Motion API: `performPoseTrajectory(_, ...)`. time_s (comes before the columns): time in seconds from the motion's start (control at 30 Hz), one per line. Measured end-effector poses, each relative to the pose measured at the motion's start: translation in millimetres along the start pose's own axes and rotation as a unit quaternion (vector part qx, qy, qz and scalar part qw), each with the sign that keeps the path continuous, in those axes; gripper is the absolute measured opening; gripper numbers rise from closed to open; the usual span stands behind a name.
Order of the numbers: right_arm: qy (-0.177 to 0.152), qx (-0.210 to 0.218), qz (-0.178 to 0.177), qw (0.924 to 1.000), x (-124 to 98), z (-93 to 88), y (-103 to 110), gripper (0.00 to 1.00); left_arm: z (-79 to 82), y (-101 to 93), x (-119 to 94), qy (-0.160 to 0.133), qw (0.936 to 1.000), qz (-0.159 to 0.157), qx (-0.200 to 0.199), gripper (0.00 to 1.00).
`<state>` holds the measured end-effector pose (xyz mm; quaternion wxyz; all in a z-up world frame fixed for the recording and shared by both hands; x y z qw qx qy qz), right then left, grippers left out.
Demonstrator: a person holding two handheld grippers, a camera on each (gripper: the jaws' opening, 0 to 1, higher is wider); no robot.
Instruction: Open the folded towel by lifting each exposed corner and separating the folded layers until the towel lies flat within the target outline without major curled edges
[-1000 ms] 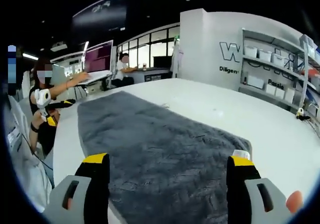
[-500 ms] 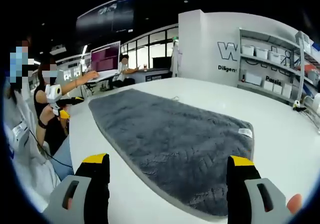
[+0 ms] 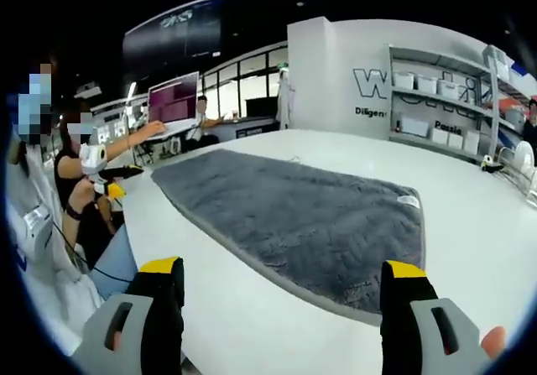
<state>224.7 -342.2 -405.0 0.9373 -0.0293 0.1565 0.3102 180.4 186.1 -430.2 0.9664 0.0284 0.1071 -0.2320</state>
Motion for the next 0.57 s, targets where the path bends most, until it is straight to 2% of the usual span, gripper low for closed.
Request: performPoseTrajectory(0.57, -0.002, 0.005, -0.005, 1.0, 2.4, -9.8, 3.8, 0.99, -3.1, 3.2, -3.2, 0.006, 0.9999, 0.008, -0.008, 0.99)
Point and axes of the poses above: the point that each gripper's makers call its tool centre point, and the gripper's own axes: x roughly forward along the fingers, y roughly to its left, z roughly out of its top, the point moved 10 cm from there along -x, roughly backward along the fingers, and after that the axes turned 5 degrees about -y, right-handed, at the moved point
